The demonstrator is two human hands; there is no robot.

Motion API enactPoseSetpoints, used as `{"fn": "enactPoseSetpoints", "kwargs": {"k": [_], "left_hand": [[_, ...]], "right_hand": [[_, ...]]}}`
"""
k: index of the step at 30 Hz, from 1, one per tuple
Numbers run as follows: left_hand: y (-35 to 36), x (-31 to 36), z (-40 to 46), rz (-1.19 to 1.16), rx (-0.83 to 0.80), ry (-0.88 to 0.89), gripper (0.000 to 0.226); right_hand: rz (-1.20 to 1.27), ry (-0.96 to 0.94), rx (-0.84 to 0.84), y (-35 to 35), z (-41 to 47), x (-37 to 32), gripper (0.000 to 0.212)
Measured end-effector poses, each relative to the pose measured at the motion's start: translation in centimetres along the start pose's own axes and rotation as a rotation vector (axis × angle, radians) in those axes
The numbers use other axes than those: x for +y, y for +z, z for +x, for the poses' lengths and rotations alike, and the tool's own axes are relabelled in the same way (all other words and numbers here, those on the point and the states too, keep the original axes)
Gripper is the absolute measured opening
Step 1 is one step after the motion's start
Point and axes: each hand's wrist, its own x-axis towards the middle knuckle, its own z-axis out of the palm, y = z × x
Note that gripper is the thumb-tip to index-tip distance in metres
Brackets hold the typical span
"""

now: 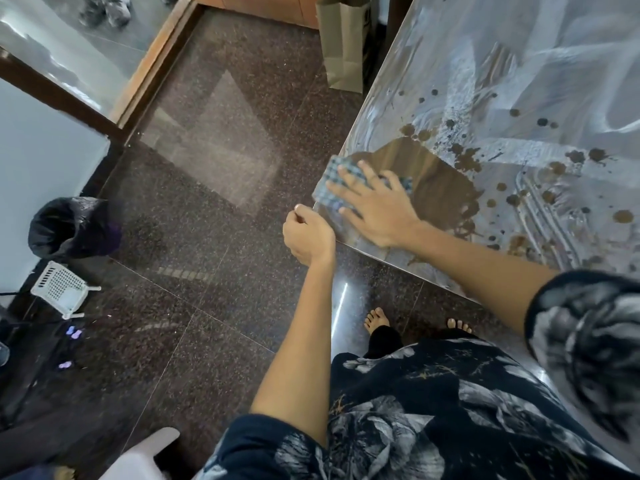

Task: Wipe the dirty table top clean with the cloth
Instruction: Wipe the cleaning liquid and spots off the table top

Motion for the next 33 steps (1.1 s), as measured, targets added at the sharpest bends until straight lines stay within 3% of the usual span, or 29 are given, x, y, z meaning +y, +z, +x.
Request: {"fn": "enactPoseSetpoints", "kwargs": {"k": [3, 6, 12, 14, 18, 22, 26, 29, 33], "left_hand": [[-0.1, 0.1, 0.4, -0.01, -0.01, -0.016, 0.035], [-0.1, 0.3, 0.7, -0.015, -0.043, -0.001, 0.035], [-0.4, -0.1, 1.3, -0.037, -0.151, -0.013, 0.036], [-0.9, 0.1, 1.1, -0.072, -0.187, -0.037, 0.036], [-1.6, 0.1, 1.2, -0.169, -0.237, -0.196, 0.043], [-2.0, -0.3, 1.6, -0.262, -0.32, -0.333, 0.049], [-2.5, 0.4, 1.3, -0.354, -0.371, -0.378, 0.049], [-2.6, 0.5, 1.4, -0.34, -0.385, -0.382, 0.051], [-2.4, 0.5, 1.3, -0.315, -0.376, -0.386, 0.061]], "right_hand": [[-0.024, -0.175, 0.009, 1.0, -2.1, -0.8, 0.048], [-0.041, -0.188, 0.02, 1.5, -3.8, 0.1, 0.047], [0.089, 0.127, 0.051, 0.6, -1.9, 1.5, 0.046], [0.101, 0.147, 0.058, 0.3, -0.2, 0.1, 0.046], [0.019, -0.075, 0.044, 1.0, -0.7, -2.7, 0.048], [-0.066, -0.225, 0.028, 1.6, -4.3, -1.0, 0.046], [-0.041, -0.048, -0.006, 0.8, -3.8, 2.8, 0.048], [0.065, 0.091, 0.045, 0.2, -1.0, 2.1, 0.047], [0.028, -0.052, 0.025, 0.6, 0.0, -2.6, 0.046]]}}
